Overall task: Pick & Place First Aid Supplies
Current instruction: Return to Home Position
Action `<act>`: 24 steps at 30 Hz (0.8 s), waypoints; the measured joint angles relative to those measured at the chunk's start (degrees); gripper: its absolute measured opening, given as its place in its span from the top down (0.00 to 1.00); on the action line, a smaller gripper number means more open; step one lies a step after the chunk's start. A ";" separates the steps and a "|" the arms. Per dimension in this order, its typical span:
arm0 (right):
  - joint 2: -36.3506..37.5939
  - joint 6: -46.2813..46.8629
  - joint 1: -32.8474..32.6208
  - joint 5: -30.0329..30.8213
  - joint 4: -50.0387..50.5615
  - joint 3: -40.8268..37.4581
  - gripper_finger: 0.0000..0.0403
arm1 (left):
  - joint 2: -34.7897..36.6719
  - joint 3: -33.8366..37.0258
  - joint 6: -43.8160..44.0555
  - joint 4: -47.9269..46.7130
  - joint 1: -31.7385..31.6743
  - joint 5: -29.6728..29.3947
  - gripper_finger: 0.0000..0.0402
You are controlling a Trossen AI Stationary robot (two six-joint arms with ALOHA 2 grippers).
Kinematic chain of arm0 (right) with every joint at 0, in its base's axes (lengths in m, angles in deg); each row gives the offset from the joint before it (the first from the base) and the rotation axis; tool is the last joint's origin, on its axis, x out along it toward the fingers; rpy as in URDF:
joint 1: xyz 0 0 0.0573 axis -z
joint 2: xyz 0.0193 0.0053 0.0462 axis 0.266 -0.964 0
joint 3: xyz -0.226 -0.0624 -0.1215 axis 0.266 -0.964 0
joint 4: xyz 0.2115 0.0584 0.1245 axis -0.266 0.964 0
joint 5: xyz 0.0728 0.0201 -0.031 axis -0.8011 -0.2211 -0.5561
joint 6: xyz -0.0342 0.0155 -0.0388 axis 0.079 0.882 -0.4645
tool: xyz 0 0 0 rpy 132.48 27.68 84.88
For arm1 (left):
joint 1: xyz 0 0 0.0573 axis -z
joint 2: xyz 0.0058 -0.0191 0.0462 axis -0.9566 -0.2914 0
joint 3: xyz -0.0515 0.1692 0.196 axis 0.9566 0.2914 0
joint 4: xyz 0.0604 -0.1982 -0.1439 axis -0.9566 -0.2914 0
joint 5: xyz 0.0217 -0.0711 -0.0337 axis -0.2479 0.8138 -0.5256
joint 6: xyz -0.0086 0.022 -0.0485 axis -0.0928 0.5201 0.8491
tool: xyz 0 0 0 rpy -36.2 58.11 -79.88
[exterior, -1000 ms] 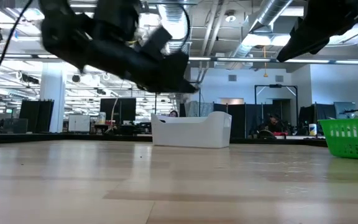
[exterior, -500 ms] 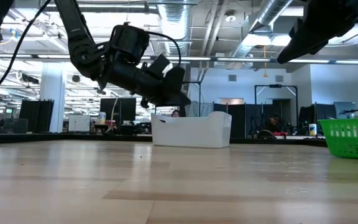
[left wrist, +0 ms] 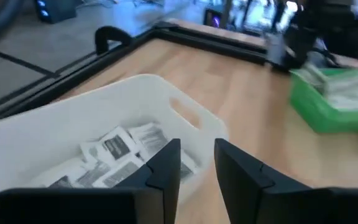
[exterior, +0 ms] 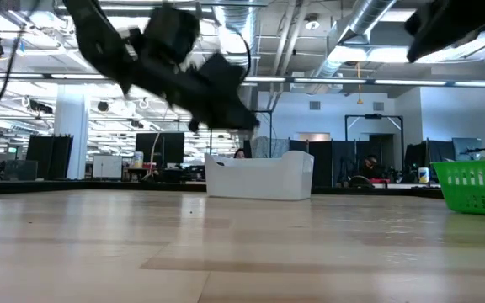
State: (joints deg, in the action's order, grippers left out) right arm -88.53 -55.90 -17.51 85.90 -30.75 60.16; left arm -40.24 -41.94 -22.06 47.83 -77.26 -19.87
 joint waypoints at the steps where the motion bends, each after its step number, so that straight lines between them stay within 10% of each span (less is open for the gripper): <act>1: 1.40 0.04 -0.34 -1.31 2.03 0.20 0.84 | 3.10 0.04 -0.76 -4.07 0.68 -0.02 0.75; 11: 10.74 14.76 -6.02 -0.89 9.93 -1.86 0.84 | 42.40 1.24 0.27 -40.27 8.20 -0.13 0.75; 18: 21.97 8.28 -8.83 1.35 -0.27 -9.86 0.84 | 64.34 16.49 1.19 -38.97 8.59 3.59 0.75; 24: 36.17 -13.86 -7.80 -8.94 -22.98 -21.04 0.84 | 69.53 35.67 0.88 -11.53 8.58 10.73 0.75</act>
State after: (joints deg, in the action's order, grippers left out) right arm -52.37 -69.77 -25.30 76.96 -53.72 39.12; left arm 29.29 -6.27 -21.18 36.30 -68.69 -9.14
